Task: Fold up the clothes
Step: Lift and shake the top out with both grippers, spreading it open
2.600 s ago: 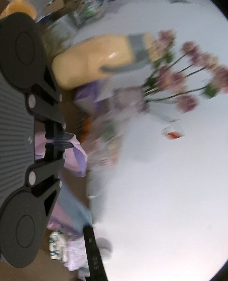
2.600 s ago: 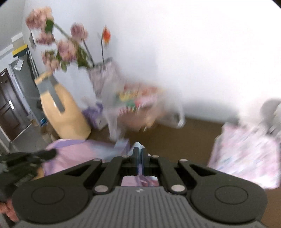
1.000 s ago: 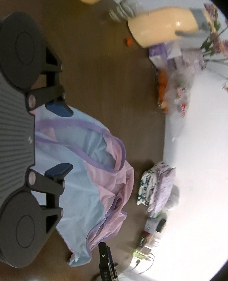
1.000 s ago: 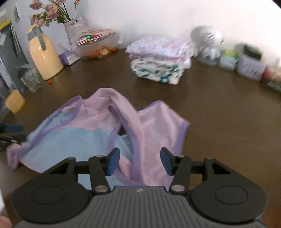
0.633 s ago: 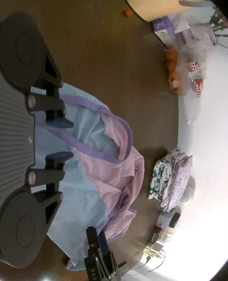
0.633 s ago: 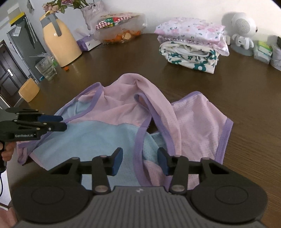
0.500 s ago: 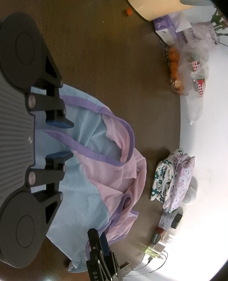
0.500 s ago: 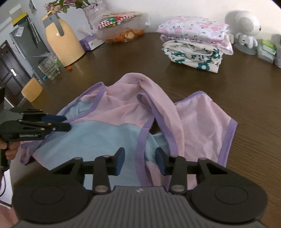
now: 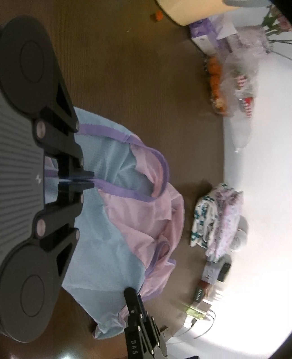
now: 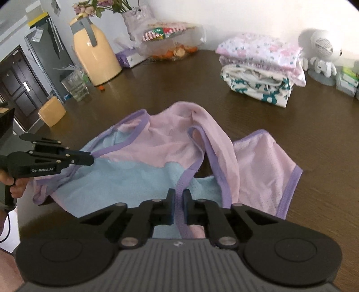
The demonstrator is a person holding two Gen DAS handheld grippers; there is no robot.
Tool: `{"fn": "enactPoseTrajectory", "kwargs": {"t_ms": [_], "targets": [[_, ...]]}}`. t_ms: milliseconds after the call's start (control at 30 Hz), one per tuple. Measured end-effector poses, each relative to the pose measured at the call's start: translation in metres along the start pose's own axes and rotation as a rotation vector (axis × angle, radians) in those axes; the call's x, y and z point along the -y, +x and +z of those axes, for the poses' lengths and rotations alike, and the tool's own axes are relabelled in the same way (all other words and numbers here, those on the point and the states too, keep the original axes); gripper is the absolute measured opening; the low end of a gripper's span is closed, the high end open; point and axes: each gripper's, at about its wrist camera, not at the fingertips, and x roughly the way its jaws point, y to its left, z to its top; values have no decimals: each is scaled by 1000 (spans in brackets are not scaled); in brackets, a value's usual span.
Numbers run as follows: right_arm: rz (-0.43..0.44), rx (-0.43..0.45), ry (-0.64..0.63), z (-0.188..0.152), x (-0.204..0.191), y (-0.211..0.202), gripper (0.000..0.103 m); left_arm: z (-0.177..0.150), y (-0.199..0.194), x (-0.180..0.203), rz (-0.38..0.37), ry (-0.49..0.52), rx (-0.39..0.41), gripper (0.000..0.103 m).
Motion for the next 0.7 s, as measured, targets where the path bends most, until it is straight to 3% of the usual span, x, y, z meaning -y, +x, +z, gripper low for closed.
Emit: {"fn": "enactPoseTrajectory", "kwargs": {"t_ms": [267, 400, 567, 700], "targets": [[51, 44, -25, -7, -13, -41, 6, -18, -62, 12, -68, 33, 73, 0], [125, -7, -35, -25, -26, -56, 6, -41, -85, 20, -104, 49, 57, 0], [166, -124, -77, -57, -49, -60, 6, -70, -102, 21, -96, 23, 22, 0], [171, -114, -60, -72, -54, -78, 6, -88, -126, 28, -94, 28, 55, 0]]}}
